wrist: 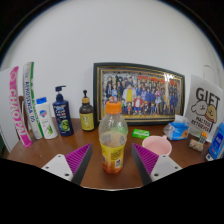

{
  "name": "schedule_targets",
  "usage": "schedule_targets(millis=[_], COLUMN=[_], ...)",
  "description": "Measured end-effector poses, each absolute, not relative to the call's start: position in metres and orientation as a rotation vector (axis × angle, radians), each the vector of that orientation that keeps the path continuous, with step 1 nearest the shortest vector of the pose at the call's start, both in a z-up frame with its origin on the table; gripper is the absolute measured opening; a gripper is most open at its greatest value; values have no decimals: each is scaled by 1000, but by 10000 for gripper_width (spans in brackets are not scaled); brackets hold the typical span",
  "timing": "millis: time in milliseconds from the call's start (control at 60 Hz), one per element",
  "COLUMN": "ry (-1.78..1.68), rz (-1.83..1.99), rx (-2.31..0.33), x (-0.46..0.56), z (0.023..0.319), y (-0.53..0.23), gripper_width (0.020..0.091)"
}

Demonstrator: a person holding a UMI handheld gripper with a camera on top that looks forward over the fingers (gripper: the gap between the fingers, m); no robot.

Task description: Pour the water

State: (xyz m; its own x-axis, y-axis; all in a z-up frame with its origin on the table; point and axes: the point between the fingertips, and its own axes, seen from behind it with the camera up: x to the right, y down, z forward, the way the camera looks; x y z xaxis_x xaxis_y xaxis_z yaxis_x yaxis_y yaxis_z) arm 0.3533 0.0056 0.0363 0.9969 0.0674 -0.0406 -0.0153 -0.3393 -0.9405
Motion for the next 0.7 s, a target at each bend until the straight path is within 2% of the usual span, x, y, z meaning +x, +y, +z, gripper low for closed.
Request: schedule_targets(millis=[83,133,200,283,383,417,433,483,500,633,700], ry=[-18,-11,-5,10,8,10,10,25,29,65,96], rz=[73,55,35,47,37,36,35,34,31,51,95], rx=[-1911,-1907,-1909,-1912,-1910,-1913,-1915,-1929,-1933,-1972,-1975], x=[351,352,354,352,352,352,352,353,354,353,350], z=[21,14,5,0,0,0,0,-1,-1,1,11], y=[31,42,53,59,58,58,58,56,56,49,43], gripper_width=[813,769,663,492,383,369,325,299,267,266,267])
